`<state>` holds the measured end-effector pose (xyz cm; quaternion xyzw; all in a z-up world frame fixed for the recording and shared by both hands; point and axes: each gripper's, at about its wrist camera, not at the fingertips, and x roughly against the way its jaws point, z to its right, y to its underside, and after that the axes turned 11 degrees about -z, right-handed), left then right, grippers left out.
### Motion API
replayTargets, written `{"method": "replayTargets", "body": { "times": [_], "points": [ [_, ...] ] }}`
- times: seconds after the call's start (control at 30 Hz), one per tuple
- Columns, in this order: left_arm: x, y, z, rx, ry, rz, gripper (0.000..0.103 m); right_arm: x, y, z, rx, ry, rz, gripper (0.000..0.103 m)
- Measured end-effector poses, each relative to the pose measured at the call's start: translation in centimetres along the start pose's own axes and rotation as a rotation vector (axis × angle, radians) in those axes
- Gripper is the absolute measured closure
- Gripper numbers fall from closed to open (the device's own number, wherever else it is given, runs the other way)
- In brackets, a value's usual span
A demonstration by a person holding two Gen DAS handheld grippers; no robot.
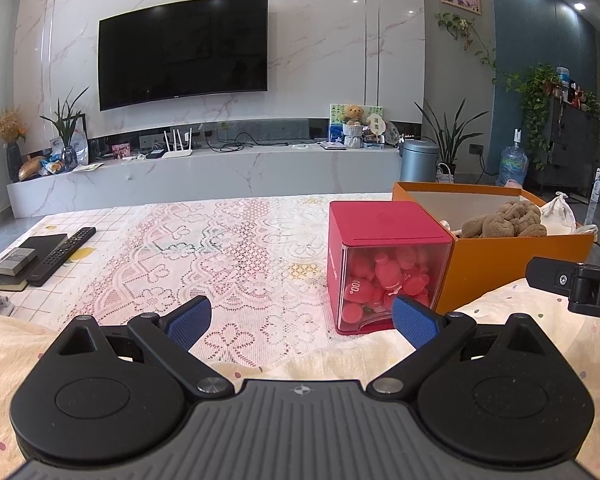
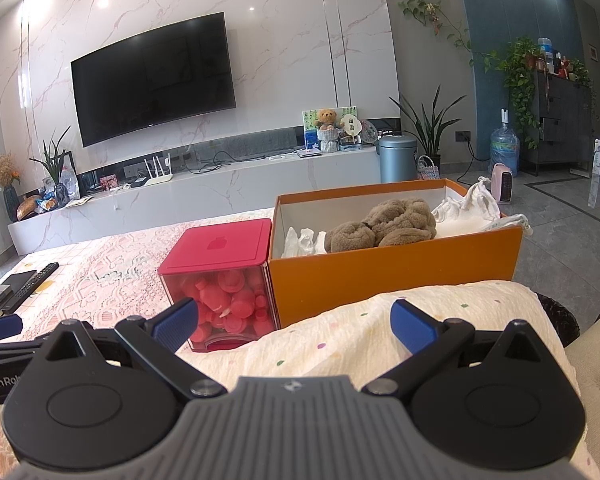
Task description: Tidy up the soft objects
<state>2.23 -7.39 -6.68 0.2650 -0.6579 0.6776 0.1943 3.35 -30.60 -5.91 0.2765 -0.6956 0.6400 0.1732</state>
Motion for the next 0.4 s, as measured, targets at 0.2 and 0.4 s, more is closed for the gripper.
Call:
{"method": "replayTargets", "body": {
  "times": [0.2, 0.4],
  "points": [
    [0.04, -0.05, -0.02, 0.005, 0.004, 0.004, 0.0, 0.02, -0.02, 0.01, -0.001, 0.0, 0.0, 0.003],
    [0.08, 0.0, -0.03, 0.004, 0.007, 0.004, 0.0, 0.02, -0.02, 0.01, -0.001, 0.0, 0.0, 0.003]
  ]
}}
